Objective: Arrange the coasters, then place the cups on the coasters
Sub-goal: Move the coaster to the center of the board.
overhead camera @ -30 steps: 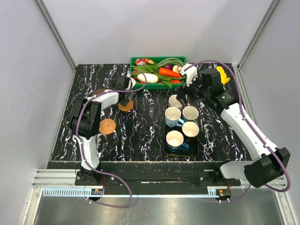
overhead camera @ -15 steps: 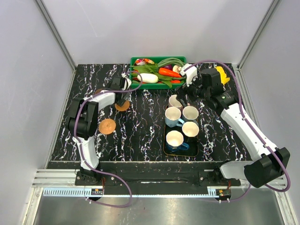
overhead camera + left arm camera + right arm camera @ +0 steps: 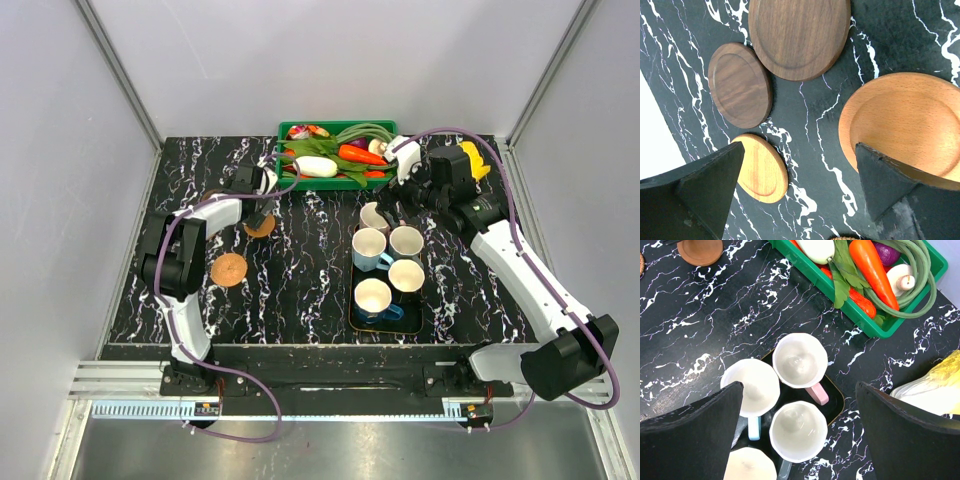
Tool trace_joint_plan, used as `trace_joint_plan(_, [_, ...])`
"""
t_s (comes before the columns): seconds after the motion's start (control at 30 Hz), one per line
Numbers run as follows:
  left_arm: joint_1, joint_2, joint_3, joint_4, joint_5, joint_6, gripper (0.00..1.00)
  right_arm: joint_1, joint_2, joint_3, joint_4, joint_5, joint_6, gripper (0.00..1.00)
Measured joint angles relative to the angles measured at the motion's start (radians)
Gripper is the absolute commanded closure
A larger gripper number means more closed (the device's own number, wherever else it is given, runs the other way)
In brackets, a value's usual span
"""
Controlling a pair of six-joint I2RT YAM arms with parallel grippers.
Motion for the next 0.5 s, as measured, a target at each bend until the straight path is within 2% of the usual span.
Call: trace_joint_plan(0.5, [-0.051, -0.019, -0.021, -0.008, 0.033, 0.003, 0.01, 0.0, 0.0, 0.0, 0.0, 0.0, 0.0, 0.0])
